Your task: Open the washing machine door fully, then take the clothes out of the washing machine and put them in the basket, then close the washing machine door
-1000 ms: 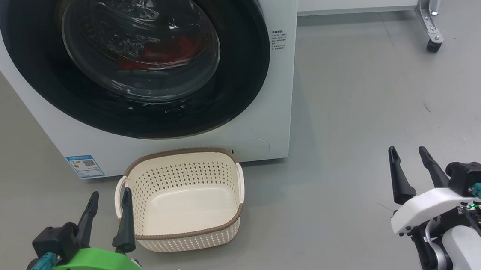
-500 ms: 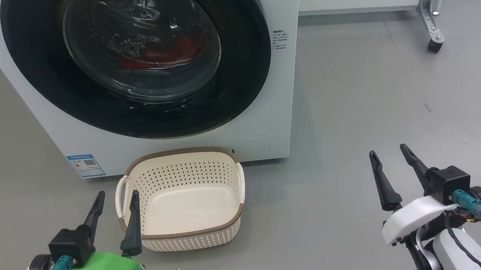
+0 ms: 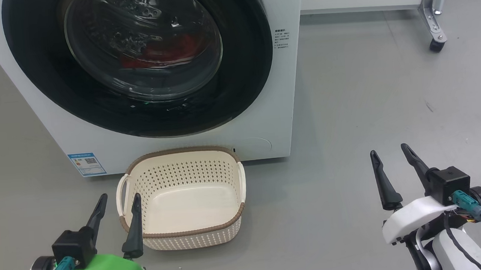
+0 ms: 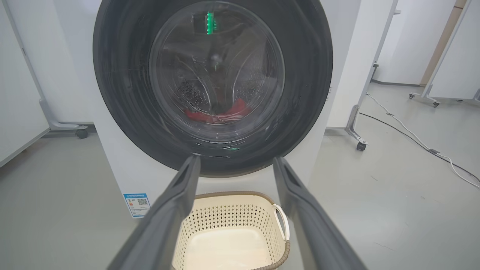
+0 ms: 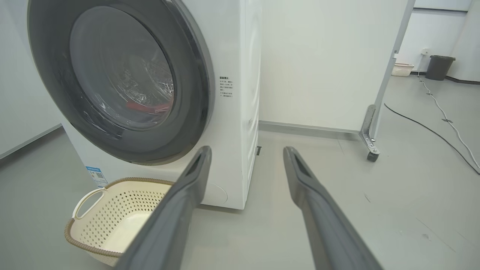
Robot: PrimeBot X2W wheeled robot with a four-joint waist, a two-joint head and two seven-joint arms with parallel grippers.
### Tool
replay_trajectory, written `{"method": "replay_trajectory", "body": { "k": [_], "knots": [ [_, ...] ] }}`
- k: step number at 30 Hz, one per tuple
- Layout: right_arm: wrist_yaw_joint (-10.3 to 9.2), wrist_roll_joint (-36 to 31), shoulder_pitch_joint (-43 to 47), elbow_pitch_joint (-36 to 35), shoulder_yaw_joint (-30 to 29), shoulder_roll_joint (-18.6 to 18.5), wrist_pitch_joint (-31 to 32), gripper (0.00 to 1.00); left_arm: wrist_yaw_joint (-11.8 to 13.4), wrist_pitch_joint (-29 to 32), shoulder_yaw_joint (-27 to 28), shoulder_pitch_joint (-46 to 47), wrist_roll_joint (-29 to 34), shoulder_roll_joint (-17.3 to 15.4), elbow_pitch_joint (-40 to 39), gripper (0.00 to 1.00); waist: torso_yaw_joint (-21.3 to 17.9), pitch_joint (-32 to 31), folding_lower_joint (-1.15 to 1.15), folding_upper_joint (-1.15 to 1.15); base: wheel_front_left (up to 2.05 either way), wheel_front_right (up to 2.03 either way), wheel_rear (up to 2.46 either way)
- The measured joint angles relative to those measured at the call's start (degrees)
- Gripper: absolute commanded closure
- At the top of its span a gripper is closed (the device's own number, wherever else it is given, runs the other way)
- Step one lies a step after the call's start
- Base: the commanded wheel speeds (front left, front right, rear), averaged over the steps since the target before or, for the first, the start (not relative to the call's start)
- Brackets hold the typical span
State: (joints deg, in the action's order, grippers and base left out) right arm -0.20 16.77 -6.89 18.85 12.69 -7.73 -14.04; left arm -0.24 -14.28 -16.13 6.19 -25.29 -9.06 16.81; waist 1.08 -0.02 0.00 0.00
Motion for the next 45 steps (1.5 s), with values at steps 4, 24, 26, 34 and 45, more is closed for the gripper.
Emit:
{"method": "replay_trajectory", "body": {
  "k": [4,24,26,34,45],
  "knots": [
    [-0.49,0.0,0.0,0.1,-0.8,0.4,-0.2,0.00,0.0,0.0,0.3,0.0,-0.4,0.0,0.8,0.00,0.1,0.1,0.00,0.00,0.00,0.00,0.00],
    [-0.36,-0.2,0.1,0.7,-2.4,0.8,-0.4,0.80,0.5,0.0,0.3,1.0,-0.4,0.1,2.2,0.00,0.4,0.5,0.00,0.00,0.00,0.00,0.00],
    [-0.21,-0.3,0.1,0.6,-2.5,0.8,-0.4,1.00,0.5,0.0,0.2,1.0,-0.4,0.1,2.3,0.00,0.4,0.5,0.00,0.00,0.00,0.00,0.00],
    [0.75,-0.4,0.1,0.5,-2.9,1.2,-0.4,1.00,0.5,0.0,0.1,1.1,-0.4,0.1,2.7,0.00,0.5,0.8,0.00,0.00,0.00,0.00,0.00],
    [5.14,12.7,-0.4,-1.0,-8.3,4.8,-0.4,1.00,0.5,0.0,-0.3,3.0,-0.6,0.6,1.9,0.00,1.0,3.0,0.00,0.00,0.00,0.00,0.00]
  ]
}}
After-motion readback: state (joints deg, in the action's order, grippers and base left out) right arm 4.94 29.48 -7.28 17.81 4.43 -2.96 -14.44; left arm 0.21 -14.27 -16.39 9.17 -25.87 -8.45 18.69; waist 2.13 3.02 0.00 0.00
